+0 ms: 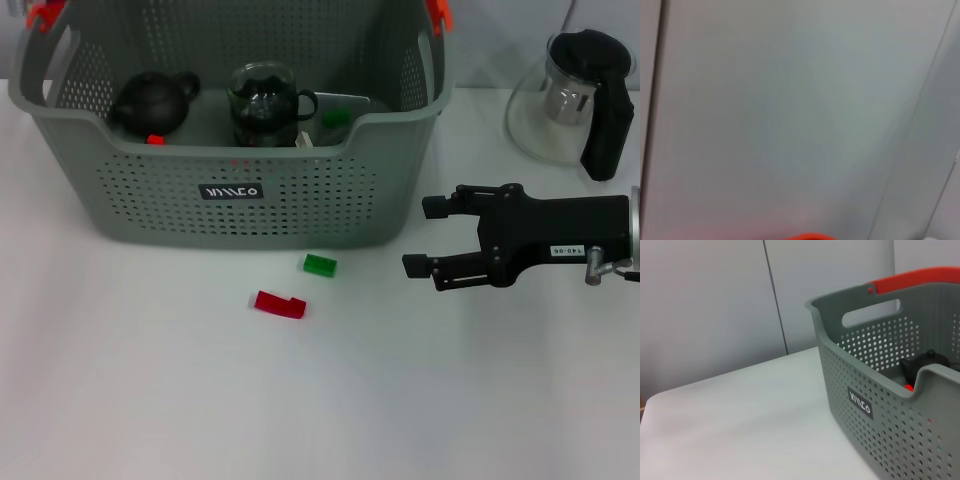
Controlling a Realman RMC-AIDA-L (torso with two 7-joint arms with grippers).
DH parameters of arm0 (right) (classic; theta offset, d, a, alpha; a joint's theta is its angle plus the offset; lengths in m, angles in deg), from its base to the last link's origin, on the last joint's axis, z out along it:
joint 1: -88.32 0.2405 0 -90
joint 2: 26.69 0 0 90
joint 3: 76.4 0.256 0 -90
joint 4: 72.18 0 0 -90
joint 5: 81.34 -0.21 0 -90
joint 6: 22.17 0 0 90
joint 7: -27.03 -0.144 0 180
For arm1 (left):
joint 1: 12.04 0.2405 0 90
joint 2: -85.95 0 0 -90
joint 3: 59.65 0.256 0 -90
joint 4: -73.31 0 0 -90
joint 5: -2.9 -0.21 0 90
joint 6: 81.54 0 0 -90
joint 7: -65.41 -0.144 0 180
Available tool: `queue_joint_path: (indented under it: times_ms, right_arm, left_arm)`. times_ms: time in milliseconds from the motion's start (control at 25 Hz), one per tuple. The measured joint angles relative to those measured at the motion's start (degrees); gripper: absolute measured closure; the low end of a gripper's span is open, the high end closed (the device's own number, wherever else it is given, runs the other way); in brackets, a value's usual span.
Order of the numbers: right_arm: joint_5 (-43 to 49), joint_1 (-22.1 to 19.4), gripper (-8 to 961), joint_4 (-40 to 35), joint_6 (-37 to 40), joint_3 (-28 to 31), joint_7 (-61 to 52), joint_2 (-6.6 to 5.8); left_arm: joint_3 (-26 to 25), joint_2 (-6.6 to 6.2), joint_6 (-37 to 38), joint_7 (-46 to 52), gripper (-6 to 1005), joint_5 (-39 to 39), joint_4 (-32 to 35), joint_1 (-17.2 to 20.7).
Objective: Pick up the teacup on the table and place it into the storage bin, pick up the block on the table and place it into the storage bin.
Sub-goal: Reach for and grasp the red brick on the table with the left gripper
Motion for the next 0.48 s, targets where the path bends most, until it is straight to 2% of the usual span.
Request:
queue_joint_path:
  times_ms: [120, 240, 360, 480]
  right_arm:
    - [0.01, 0.19, 40, 0.27, -0.24, -0.04, 0.01, 0.01]
    - [0.02, 0.17, 40, 0.31, -0.24, -0.04, 0.03, 0.06]
    - [0.03, -0.06, 40, 0.18, -0.28, -0.01, 0.03, 0.16]
    - [0.00, -0.21, 40, 0.32, -0.34, 0.00, 0.03, 0.29]
  left_arm:
    - [-0.06, 0.61, 1.54, -0.14, 485, 4.42, 4.23, 2.29]
    - [-0.08, 0.88, 8.30, -2.24, 360, 11.91, 7.39, 5.44]
    - [-0.08, 1.23, 19.82, -6.38, 248, 19.38, 7.98, 8.84]
    - [0.06, 2.08, 30.49, -8.34, 142, 20.31, 8.56, 11.56]
